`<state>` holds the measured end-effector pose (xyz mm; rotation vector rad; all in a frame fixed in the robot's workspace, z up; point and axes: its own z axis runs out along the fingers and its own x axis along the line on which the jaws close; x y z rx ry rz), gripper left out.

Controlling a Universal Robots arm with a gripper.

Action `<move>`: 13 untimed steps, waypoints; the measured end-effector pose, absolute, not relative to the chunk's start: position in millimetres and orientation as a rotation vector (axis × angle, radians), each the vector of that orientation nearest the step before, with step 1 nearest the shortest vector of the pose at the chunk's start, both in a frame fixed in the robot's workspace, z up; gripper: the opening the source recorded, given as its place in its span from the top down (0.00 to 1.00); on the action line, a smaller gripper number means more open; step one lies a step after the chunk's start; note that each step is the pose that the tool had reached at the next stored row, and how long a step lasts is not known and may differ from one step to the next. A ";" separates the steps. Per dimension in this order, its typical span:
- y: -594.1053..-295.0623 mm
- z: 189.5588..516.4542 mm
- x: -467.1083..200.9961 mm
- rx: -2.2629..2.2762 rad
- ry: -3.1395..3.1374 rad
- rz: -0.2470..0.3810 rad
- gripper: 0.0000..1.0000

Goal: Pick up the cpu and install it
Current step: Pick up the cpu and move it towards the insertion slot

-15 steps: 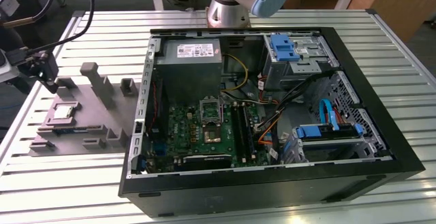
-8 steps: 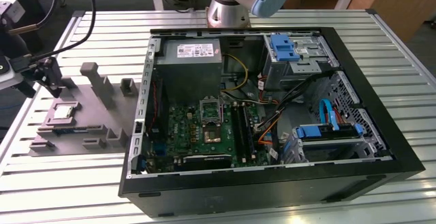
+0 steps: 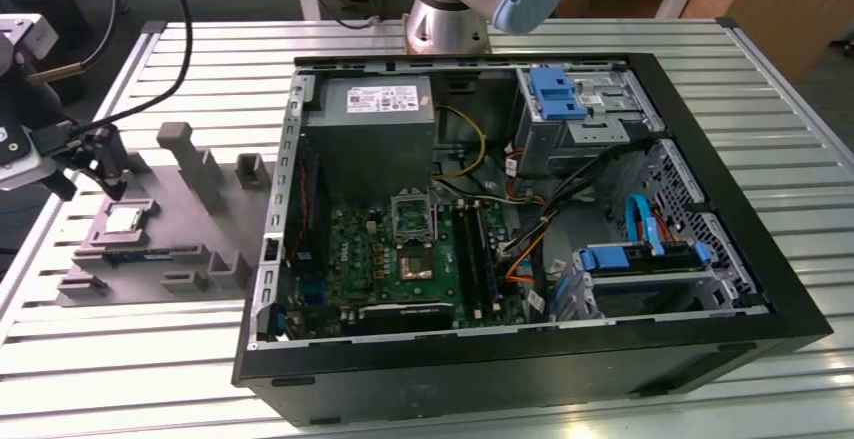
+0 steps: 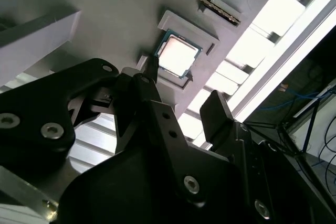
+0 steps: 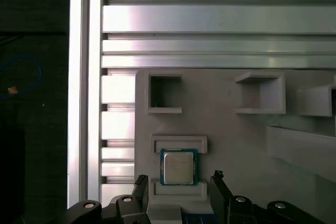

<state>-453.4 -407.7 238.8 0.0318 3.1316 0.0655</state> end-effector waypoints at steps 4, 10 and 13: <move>-408.1 233.6 -453.5 0.033 3.132 0.065 0.41; -408.1 233.1 -453.4 0.033 3.132 0.065 0.41; -408.1 233.1 -453.4 0.033 3.132 0.065 0.41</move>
